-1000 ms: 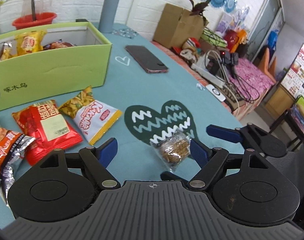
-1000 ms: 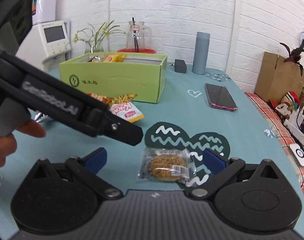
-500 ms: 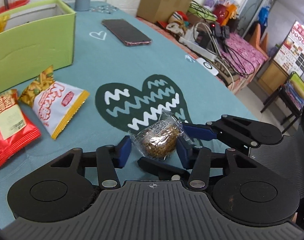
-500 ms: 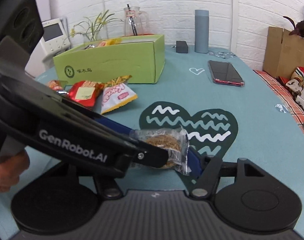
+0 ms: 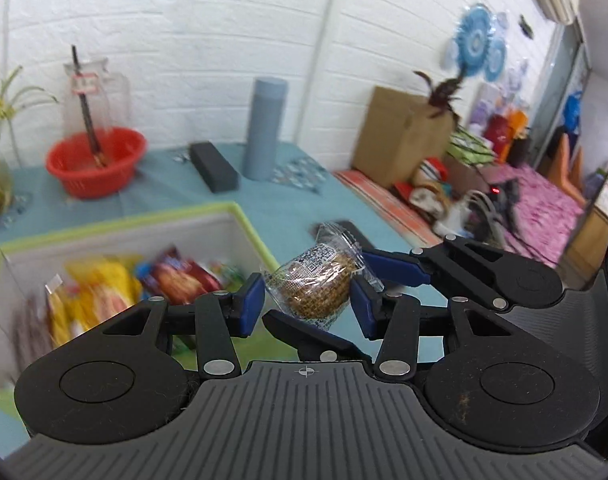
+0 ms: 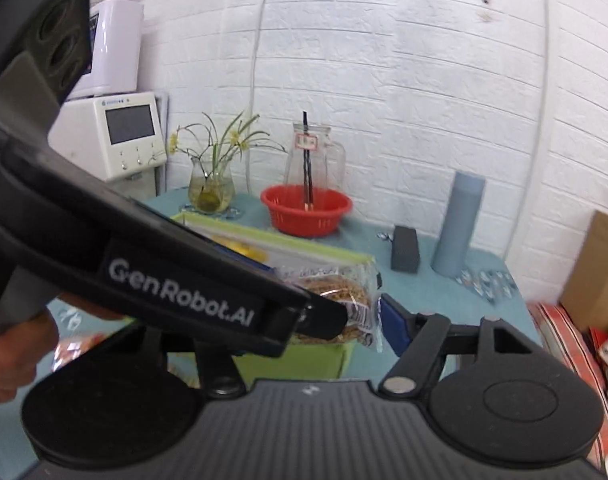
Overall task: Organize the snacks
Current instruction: 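Carry the biscuit packet into the green box and open the left gripper, then lower the left gripper onto the silver-orange chip bag and grasp it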
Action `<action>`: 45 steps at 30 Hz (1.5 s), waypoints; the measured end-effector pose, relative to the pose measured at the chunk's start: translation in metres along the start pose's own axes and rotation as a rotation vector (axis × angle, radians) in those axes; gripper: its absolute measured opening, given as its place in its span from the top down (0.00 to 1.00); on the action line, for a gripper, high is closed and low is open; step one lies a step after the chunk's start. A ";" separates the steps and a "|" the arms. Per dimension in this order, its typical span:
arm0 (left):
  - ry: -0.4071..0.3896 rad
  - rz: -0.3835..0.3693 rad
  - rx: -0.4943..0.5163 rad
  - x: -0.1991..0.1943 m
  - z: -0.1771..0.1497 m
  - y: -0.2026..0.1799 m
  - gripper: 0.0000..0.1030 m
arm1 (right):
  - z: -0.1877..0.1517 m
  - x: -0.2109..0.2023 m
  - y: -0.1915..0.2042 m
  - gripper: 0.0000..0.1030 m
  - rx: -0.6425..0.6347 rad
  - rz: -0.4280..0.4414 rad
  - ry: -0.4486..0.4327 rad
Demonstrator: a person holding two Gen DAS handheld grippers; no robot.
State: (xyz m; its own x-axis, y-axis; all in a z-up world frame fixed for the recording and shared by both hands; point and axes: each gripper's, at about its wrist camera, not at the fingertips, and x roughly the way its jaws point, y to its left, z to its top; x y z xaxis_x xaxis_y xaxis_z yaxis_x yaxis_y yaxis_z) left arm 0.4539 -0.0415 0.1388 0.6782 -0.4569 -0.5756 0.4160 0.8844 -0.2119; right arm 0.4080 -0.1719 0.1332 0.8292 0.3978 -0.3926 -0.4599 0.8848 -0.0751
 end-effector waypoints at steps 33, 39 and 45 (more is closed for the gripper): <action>-0.037 0.170 -0.413 -0.134 -0.184 0.120 0.21 | -0.088 -0.043 0.125 0.10 0.085 0.307 0.083; 0.022 0.078 -0.557 -0.118 -0.193 0.139 0.20 | -0.078 -0.026 0.154 0.10 -0.036 0.319 0.088; 0.070 0.041 -0.631 -0.091 -0.186 0.162 0.21 | -0.075 0.027 0.179 0.10 -0.098 0.359 0.190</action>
State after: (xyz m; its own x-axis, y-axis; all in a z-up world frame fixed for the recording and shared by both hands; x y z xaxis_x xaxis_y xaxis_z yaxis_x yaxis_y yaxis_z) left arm 0.3471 0.1614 0.0103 0.6362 -0.4329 -0.6386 -0.0611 0.7969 -0.6011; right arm 0.3240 -0.0210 0.0404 0.5416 0.6170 -0.5710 -0.7451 0.6668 0.0139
